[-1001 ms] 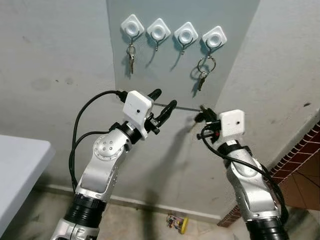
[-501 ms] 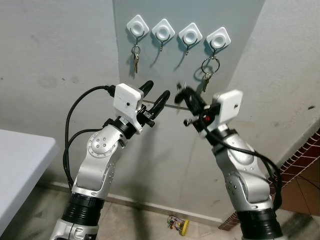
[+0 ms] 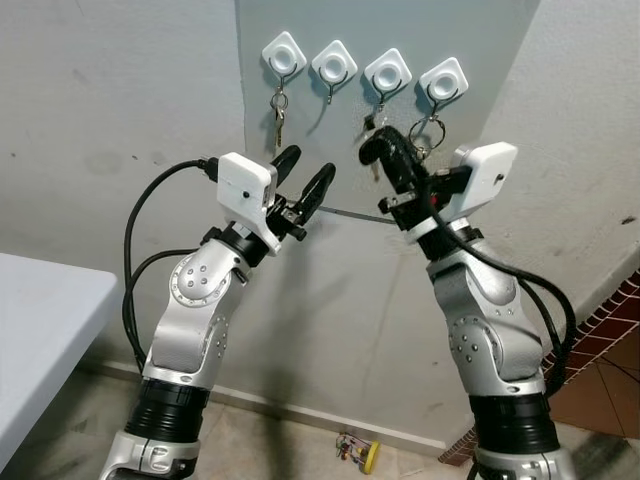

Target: Hang keys on a hook

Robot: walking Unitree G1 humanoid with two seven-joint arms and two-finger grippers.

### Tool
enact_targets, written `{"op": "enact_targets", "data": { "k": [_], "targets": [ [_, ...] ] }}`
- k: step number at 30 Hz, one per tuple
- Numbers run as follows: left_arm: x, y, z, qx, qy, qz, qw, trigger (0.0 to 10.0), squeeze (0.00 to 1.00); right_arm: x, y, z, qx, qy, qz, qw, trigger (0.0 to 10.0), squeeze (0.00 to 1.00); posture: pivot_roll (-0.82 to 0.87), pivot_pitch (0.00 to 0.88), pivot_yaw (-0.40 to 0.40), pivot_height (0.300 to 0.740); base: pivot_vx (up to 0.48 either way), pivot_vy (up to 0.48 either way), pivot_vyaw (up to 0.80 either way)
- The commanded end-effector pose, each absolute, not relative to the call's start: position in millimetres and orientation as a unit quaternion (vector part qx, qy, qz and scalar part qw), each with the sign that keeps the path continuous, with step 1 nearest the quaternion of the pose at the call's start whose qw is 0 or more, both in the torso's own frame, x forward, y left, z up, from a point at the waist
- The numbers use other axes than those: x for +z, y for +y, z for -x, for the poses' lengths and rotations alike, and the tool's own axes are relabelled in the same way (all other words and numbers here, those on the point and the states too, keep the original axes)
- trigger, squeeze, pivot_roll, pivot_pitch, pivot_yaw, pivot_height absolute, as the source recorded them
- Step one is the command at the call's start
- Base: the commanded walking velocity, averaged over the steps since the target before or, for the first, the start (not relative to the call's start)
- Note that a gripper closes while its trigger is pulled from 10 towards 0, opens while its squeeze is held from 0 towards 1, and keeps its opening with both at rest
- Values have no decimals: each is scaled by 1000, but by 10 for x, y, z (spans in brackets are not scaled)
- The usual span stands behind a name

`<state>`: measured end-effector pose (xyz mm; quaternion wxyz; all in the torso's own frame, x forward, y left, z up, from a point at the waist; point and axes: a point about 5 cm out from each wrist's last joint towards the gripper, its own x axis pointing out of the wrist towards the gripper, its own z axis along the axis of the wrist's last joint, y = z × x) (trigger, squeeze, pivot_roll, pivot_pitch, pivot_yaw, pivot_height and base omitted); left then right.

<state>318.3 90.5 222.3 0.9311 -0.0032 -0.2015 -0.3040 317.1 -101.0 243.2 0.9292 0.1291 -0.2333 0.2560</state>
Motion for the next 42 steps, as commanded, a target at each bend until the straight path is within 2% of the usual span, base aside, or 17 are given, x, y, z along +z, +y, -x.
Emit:
{"op": "enact_targets", "data": {
  "k": [1, 21, 42],
  "targets": [
    [2322, 836, -3165, -316, -219, -2, 923, 10000, 0, 2499, -1040, -3208, 250, -242, -144, 926, 10000, 0, -120, 0, -55, 724, 0, 0, 0],
    [2343, 813, -3133, -320, -221, 7, 921, 10000, 0, 2462, -1009, -3380, 277, -189, -222, 915, 10000, 0, -105, 0, -63, 724, 0, 0, 0],
    [2354, 834, -3118, -317, -220, 9, 923, 10000, 0, 2500, -1015, -3474, 283, -189, -237, 910, 10000, 0, -94, 8, -65, 724, 0, 0, 0]
  ]
}}
